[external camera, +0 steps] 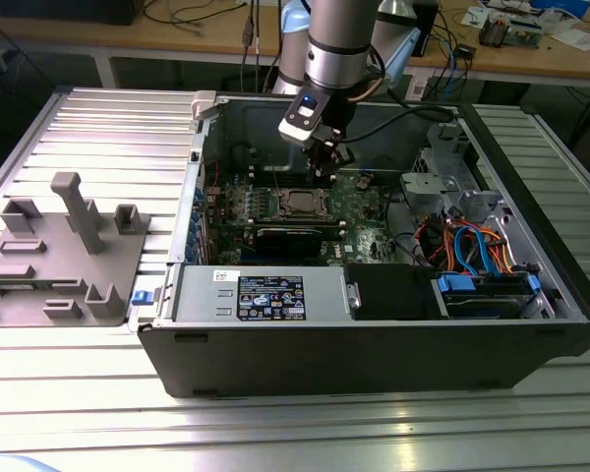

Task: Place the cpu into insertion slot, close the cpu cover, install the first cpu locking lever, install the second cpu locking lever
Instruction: 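Install the first cpu locking lever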

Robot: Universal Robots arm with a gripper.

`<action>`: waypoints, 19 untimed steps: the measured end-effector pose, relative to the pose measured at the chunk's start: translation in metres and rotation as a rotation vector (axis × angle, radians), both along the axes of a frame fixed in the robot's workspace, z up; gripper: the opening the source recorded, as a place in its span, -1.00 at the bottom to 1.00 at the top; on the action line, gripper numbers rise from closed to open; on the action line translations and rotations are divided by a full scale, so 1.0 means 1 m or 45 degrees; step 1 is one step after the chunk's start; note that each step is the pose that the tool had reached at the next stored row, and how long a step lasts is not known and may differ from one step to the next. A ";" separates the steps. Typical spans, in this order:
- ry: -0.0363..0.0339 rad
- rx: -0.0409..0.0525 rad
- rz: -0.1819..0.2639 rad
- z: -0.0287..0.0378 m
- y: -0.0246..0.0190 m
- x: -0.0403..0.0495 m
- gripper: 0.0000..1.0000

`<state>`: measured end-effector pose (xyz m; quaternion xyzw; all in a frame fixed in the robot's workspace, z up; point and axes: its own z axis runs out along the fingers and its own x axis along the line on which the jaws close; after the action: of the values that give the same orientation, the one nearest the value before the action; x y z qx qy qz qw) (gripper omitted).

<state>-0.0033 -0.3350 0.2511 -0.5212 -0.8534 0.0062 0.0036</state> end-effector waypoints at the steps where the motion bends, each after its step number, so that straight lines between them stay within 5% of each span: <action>1: 0.0000 0.000 0.006 0.0000 0.0000 0.0000 -0.79; 19: 0.0000 0.000 0.098 0.0000 0.0000 0.0000 -0.79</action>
<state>-0.0033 -0.3350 0.2511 -0.4879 -0.8729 0.0063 0.0034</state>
